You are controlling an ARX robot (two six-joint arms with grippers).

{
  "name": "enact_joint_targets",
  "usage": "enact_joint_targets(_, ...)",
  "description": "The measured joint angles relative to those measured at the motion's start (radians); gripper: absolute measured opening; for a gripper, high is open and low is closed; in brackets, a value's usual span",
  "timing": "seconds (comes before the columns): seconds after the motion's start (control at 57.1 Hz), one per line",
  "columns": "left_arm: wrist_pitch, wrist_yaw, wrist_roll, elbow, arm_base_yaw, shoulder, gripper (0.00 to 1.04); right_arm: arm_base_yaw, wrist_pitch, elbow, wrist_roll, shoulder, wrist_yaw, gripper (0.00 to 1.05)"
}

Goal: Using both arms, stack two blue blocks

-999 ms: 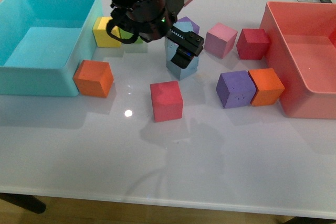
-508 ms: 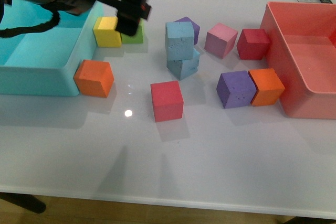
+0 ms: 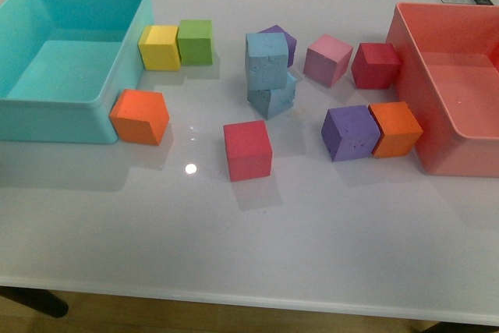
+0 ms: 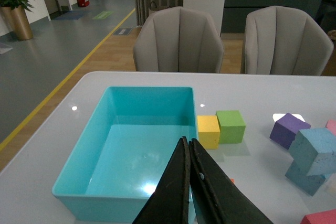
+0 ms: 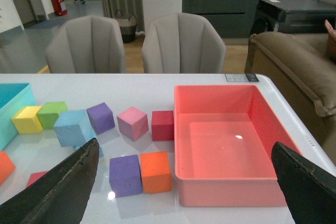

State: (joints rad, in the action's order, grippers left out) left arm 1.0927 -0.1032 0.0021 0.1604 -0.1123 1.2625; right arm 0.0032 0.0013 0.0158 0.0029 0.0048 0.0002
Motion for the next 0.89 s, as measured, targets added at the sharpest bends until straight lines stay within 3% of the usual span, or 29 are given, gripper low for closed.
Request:
enact_joint_targets(0.175, -0.087, 0.026, 0.000, -0.061, 0.030, -0.144, 0.02, 0.000, 0.000, 0.000, 0.000, 0.000, 0.000, 0.96)
enact_joint_targets(0.228, -0.121, 0.083, 0.000, -0.079, 0.066, -0.195, 0.02, 0.000, 0.000, 0.000, 0.000, 0.000, 0.000, 0.96)
enact_joint_targets(0.333, -0.189, 0.094, 0.000, -0.102, 0.106, -0.287, 0.02, 0.000, 0.000, 0.000, 0.000, 0.000, 0.000, 0.96)
enact_joint_targets(0.894, -0.589, 0.103, 0.000, -0.145, 0.108, -0.752, 0.02, 0.000, 0.000, 0.000, 0.000, 0.000, 0.000, 0.96)
